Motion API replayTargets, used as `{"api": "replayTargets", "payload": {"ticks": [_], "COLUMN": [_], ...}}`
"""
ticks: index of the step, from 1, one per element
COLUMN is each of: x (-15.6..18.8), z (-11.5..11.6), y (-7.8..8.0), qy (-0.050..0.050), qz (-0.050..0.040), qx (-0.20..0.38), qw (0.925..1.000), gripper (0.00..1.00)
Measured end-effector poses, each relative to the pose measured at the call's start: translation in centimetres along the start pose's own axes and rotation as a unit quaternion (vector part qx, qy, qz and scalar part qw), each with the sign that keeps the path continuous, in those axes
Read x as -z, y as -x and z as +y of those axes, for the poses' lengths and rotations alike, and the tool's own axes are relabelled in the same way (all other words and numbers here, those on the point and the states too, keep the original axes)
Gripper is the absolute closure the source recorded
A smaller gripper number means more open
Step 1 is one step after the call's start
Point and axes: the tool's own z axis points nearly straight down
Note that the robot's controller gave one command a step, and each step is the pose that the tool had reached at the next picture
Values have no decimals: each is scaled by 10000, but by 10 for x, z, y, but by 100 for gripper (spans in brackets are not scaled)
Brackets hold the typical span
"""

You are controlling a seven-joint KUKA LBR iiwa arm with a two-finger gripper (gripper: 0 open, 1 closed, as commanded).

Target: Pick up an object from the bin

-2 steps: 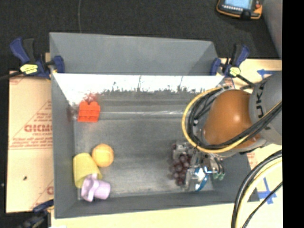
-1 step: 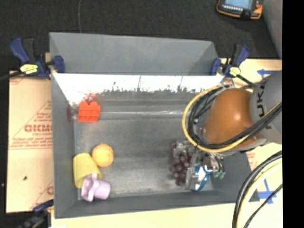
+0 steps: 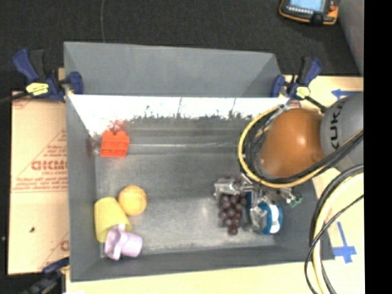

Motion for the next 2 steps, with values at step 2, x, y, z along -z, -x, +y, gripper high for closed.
{"api": "replayTargets", "payload": {"ticks": [2], "x": [0], "z": [1], "y": [5], "qy": [1], "qz": [-14], "qx": [72], "qw": [10000], "gripper": [0]}}
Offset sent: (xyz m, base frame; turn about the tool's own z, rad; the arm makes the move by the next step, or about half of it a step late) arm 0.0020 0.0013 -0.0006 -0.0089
